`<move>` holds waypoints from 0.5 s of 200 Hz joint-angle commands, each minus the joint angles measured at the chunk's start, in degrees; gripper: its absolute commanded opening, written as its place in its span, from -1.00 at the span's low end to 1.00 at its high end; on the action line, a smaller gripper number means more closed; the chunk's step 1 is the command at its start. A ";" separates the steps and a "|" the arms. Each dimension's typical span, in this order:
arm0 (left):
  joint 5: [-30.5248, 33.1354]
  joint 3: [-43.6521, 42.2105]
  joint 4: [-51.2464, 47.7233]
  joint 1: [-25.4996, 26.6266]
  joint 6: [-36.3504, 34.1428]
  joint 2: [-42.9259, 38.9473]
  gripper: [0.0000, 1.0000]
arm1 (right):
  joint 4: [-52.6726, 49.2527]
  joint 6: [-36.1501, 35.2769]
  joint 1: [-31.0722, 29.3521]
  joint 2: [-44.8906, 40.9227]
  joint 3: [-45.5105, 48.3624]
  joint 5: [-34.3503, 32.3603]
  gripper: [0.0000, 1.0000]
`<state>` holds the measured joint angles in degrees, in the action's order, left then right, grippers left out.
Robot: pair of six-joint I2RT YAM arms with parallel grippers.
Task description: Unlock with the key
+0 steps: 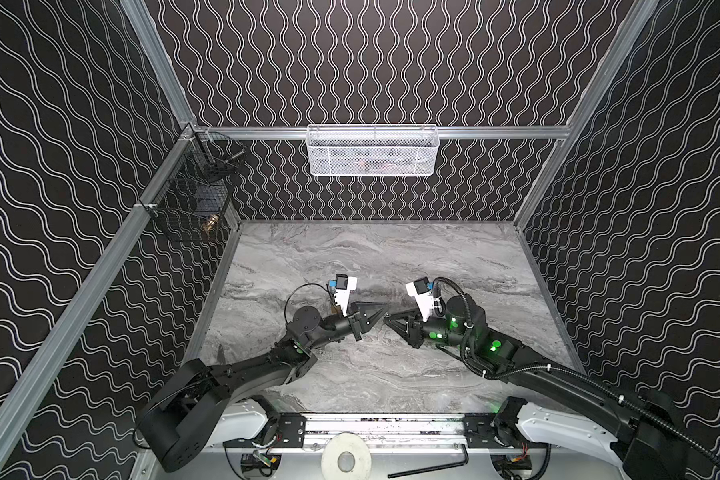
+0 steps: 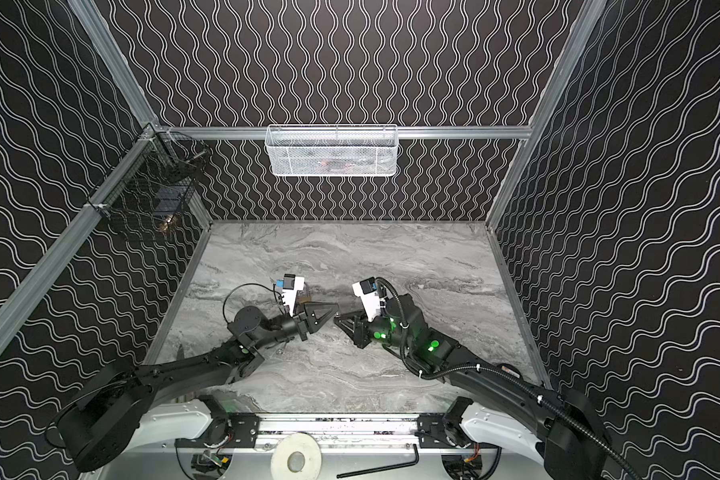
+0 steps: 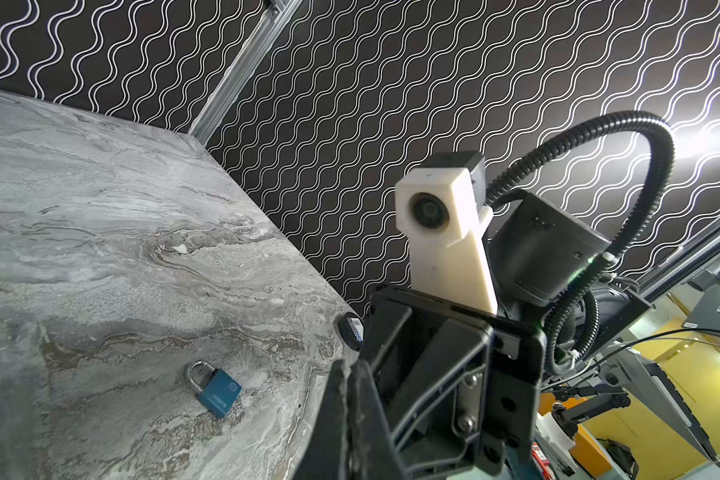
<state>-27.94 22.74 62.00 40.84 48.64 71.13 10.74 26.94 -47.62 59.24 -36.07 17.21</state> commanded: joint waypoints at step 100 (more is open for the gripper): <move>-2.77 0.29 8.29 -1.71 2.72 2.87 -0.77 | 1.65 -0.09 -0.02 -0.75 0.34 0.40 -1.00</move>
<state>-30.50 22.57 68.14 39.55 51.05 74.30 11.25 27.20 -47.57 58.96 -36.03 18.06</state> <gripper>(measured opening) 0.051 0.066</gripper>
